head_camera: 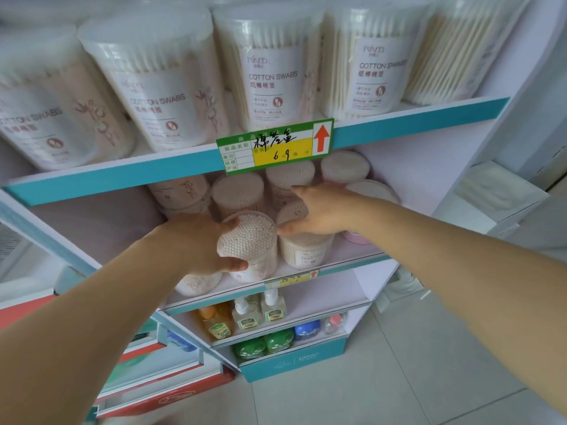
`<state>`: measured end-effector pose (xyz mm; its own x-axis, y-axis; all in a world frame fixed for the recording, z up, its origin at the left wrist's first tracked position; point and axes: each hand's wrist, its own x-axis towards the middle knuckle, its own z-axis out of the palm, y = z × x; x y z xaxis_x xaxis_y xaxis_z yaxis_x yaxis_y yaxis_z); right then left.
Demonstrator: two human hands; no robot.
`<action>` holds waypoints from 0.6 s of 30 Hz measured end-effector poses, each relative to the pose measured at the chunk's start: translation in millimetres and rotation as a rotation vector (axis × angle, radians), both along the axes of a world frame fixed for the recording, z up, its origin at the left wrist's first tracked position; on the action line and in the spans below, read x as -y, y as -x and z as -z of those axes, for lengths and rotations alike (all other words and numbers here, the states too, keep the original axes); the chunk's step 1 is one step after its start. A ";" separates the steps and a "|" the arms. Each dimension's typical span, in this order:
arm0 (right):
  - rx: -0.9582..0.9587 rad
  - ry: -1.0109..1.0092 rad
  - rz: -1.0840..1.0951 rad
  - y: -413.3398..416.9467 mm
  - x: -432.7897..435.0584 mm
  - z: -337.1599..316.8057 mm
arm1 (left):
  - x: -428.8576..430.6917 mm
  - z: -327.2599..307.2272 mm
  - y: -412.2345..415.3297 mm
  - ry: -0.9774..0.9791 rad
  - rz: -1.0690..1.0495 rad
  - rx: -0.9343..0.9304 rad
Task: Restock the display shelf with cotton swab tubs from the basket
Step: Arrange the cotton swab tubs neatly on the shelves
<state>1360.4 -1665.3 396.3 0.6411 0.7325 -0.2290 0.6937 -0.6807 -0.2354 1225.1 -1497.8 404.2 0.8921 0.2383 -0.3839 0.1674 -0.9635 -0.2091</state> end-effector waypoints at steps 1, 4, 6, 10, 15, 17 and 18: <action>-0.051 -0.021 0.032 -5.0 3.4 -4.5 | -0.1 -0.6 -0.3 0.003 -0.001 -0.003; -0.062 -0.097 0.112 -21.5 20.2 -19.2 | 0.0 -0.5 -1.2 0.006 -0.004 -0.013; 0.020 -0.087 0.115 -33.3 37.5 -26.1 | 1.7 0.2 -1.1 0.013 -0.012 -0.013; 0.018 0.078 0.211 -47.4 68.4 -19.5 | 0.8 1.3 0.7 0.006 -0.024 -0.028; 0.055 0.138 0.237 -54.6 71.6 2.6 | 2.7 -2.0 0.2 -0.010 -0.008 -0.050; 0.126 0.177 0.213 -54.2 67.7 2.6 | 3.5 -2.4 0.7 -0.018 -0.007 -0.046; 0.145 0.194 0.212 -53.3 66.0 1.0 | 3.7 -2.1 1.0 -0.024 -0.007 -0.043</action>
<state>1413.8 -1731.3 395.3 0.8108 0.5311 -0.2460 0.5487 -0.8360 0.0040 1224.1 -1501.5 406.3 0.8733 0.2540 -0.4157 0.1643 -0.9569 -0.2396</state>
